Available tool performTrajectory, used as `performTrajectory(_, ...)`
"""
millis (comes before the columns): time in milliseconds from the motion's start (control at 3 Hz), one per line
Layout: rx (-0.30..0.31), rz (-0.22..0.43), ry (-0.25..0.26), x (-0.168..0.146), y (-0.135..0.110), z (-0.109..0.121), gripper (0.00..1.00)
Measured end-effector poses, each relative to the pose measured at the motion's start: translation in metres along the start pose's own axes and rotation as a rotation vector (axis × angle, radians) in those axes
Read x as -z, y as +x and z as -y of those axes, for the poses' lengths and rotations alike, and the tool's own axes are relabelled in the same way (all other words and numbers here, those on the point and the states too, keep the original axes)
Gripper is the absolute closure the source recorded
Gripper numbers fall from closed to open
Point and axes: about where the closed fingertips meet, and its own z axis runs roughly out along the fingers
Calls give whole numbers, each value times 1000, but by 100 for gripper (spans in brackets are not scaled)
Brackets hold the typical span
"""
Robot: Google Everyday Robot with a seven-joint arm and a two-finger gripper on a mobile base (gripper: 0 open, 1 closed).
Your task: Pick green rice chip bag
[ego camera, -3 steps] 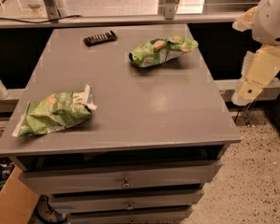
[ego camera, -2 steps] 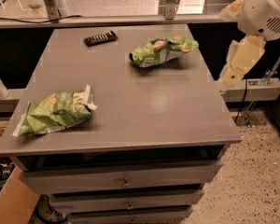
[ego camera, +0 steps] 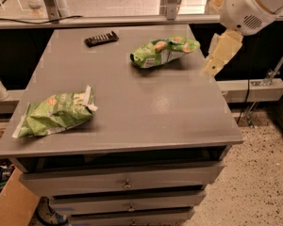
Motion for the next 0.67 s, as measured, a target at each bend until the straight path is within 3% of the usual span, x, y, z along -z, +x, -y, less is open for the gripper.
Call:
performTrajectory(333, -53, 46, 8, -9, -2, 2, 0)
performTrajectory(667, -90, 126, 20, -38, -10, 9, 0)
